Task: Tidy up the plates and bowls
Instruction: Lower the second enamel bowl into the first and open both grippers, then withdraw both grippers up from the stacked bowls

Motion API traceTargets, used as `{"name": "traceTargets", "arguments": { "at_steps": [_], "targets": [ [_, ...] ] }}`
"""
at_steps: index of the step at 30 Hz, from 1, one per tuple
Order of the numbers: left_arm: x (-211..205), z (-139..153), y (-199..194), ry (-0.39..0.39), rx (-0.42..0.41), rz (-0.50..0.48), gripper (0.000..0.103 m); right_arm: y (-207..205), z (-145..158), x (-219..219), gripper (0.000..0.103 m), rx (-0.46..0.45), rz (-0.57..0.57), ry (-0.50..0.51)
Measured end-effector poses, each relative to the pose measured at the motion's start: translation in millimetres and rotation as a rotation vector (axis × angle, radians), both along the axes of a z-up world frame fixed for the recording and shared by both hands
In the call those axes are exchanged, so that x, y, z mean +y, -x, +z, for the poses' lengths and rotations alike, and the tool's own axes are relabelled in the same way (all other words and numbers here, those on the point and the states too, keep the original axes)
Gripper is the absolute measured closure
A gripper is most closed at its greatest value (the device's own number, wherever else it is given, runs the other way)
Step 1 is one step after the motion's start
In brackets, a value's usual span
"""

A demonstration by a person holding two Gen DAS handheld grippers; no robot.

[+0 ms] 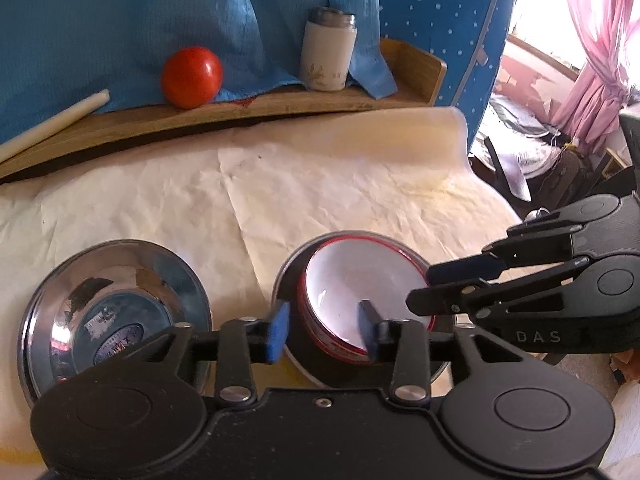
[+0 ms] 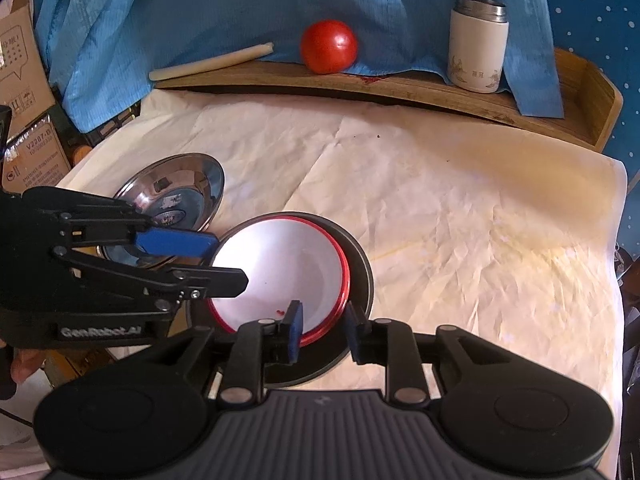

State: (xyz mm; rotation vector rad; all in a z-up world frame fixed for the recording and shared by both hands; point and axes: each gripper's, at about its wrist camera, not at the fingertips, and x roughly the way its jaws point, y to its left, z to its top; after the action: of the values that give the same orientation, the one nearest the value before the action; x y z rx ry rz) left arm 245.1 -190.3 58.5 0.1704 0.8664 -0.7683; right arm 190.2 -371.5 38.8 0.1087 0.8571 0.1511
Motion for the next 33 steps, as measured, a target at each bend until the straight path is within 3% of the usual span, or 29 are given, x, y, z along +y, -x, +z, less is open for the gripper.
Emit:
{"name": "traceTargets", "arguments": {
  "at_steps": [1,4,6,8,10,13,15,23,33],
  "targets": [
    [2.2,1.8,1.2,0.004,-0.013,0.004,0.045,1.5,0.5,-0.6,0.073,-0.003,-0.001,-0.003],
    [7.8,7.4,3.9,0.018,-0.044,0.014,0.04,6.9,3.0,-3.7,0.058,-0.016,-0.006,0.002],
    [11.9,10.6,5.2,0.035,-0.049,0.018,0.028,10.9,4.0,-5.9,0.052,-0.021,-0.013,0.0],
    [16.4,13.3,8.7,0.049,-0.076,0.035,0.011,14.7,4.9,-10.3,0.04,-0.028,-0.022,-0.007],
    [20.4,16.0,12.6,0.055,-0.101,0.041,0.002,18.1,6.1,-14.6,0.022,-0.036,-0.034,-0.009],
    [25.4,19.2,13.8,0.059,-0.097,0.027,0.001,24.1,7.2,-22.3,0.005,-0.044,-0.055,-0.011],
    [26.9,18.6,10.0,0.042,-0.085,0.011,0.001,27.1,6.9,-28.5,0.001,-0.047,-0.074,-0.015],
    [28.5,10.9,-19.1,-0.108,-0.081,-0.042,0.001,29.9,-3.0,-45.6,0.001,0.001,-0.106,-0.026],
    [20.2,4.6,-37.0,-0.226,-0.124,-0.204,0.001,22.0,-12.0,-43.5,0.001,0.052,-0.072,-0.021]
  ]
}}
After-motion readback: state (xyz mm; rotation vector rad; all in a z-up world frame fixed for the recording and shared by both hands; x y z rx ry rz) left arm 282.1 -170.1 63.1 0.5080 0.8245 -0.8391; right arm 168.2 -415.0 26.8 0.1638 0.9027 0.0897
